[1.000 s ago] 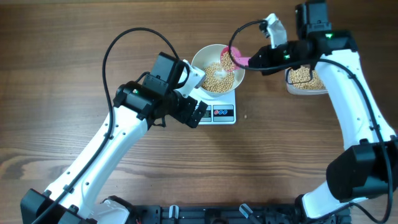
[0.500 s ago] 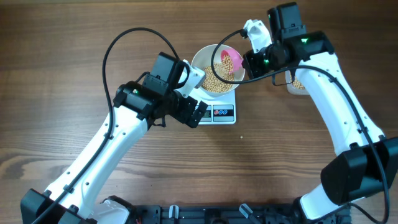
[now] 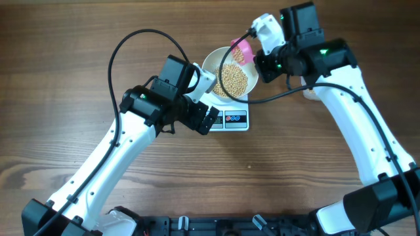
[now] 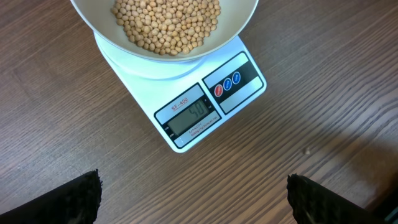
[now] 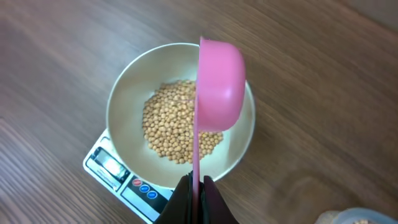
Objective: Scoop item into bowl and weigh 150g on scale
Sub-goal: 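Tip the scoop's soybeans into the white bowl with the right gripper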
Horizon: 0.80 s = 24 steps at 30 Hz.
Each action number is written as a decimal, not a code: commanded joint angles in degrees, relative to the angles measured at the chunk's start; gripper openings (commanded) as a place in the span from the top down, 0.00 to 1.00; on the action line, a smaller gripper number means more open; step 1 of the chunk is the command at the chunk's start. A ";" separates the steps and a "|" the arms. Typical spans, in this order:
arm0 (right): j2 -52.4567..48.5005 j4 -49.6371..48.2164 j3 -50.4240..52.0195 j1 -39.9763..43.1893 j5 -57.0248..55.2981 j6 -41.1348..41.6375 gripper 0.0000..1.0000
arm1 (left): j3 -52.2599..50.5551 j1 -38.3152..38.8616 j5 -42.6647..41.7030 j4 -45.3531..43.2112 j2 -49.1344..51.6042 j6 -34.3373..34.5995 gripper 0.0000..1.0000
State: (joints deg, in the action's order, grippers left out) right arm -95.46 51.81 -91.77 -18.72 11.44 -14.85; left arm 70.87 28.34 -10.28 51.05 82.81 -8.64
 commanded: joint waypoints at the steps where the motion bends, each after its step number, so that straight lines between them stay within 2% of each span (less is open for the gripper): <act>1: 1.36 0.92 -1.29 -1.88 -1.38 -4.72 0.96 | 0.81 -0.22 0.33 0.04 -1.27 0.55 0.00; 17: 1.86 2.67 -1.29 -6.97 -14.49 -12.41 0.96 | 0.81 -0.22 0.33 0.04 -1.27 0.55 0.00; 24: 1.86 2.89 -1.29 -8.11 -16.22 -15.19 0.96 | 0.81 -0.22 0.33 0.04 -1.27 0.52 0.00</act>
State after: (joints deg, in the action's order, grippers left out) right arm -95.31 54.65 -91.77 -26.55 -1.80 -27.59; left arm 70.87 28.34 -10.28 51.05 82.78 -8.64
